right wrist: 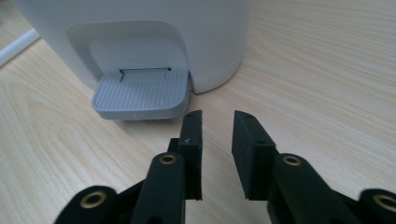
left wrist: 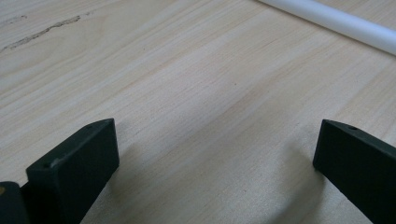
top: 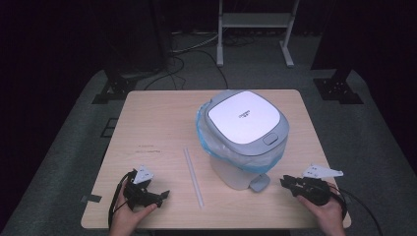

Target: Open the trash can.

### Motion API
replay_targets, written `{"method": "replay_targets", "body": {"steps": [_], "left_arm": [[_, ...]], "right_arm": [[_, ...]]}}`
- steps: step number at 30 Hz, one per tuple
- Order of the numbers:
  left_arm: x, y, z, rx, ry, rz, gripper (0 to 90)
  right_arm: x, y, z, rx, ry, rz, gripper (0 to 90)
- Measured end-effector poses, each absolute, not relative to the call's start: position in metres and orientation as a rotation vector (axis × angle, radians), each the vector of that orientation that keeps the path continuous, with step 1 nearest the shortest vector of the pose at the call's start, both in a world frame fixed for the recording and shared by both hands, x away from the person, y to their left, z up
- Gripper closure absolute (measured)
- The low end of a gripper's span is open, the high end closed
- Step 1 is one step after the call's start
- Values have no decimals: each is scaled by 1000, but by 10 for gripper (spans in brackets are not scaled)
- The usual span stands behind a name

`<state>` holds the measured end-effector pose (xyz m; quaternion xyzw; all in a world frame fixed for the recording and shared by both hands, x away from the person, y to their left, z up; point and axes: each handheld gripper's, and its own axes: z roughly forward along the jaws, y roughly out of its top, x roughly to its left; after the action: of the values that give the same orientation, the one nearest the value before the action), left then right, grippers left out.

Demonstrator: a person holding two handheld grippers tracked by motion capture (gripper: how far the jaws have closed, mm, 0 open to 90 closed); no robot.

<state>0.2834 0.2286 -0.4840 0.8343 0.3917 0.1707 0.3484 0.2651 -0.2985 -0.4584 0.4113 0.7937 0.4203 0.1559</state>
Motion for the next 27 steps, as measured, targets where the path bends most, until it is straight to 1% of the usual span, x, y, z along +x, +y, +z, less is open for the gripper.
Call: {"method": "replay_targets", "body": {"steps": [1,6,27], "left_arm": [[283,229,-484,2163,1015,442,0],[284,229,-484,2163,1015,442,0],[284,228,-484,2162,1015,443,0]], "right_arm": [[265,-299,-458,1178,2273,1204,766],[266,-295,-455,1155,2291,1246,890],[277,-264,-455,1053,2355,1275,896]]}}
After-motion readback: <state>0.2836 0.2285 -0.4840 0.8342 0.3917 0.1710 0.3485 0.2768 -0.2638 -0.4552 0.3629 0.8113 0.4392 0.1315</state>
